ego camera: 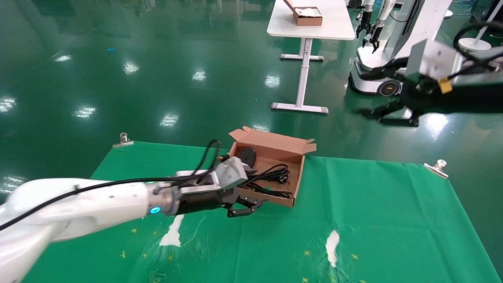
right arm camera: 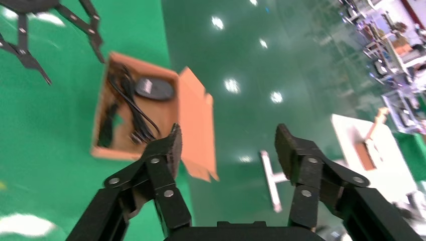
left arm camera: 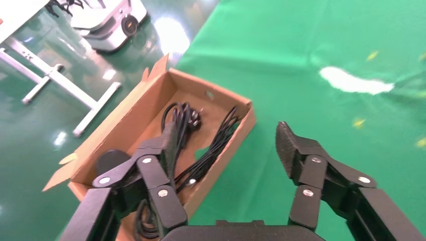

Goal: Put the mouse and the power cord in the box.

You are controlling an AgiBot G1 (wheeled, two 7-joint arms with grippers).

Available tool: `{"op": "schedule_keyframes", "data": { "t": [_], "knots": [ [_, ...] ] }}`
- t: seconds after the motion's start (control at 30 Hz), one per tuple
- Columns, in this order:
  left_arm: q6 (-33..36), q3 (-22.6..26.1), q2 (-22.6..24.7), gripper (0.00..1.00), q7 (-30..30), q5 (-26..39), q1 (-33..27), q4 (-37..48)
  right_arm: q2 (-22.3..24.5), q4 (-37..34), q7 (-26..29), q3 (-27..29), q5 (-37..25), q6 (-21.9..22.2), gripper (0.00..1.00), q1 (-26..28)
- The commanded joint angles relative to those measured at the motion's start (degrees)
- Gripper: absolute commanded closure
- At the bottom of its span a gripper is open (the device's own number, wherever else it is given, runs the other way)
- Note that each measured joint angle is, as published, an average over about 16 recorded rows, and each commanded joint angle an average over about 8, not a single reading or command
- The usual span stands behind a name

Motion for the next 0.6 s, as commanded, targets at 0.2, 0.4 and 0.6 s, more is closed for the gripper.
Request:
{"op": "schedule_keyframes", "data": {
  "t": [0.2,0.4,0.6],
  "knots": [
    [5.70,-5.62,-5.13,0.00,-3.49,-4.12,3.80,-5.66,1.75,5.79,3.77,2.99,6.19,-1.47,0.00,-7.38],
    [10.57,-10.42,-9.51,0.00,-6.47,-7.65,7.05,-10.51,3.25,10.74,7.00,5.55,11.49,-2.73,0.00,-13.69],
    [15.44,-15.22,-13.90,0.00,-9.46,-11.17,10.29,-15.35,4.75,15.69,10.22,8.10,16.78,-3.98,0.00,-20.00]
  ]
}}
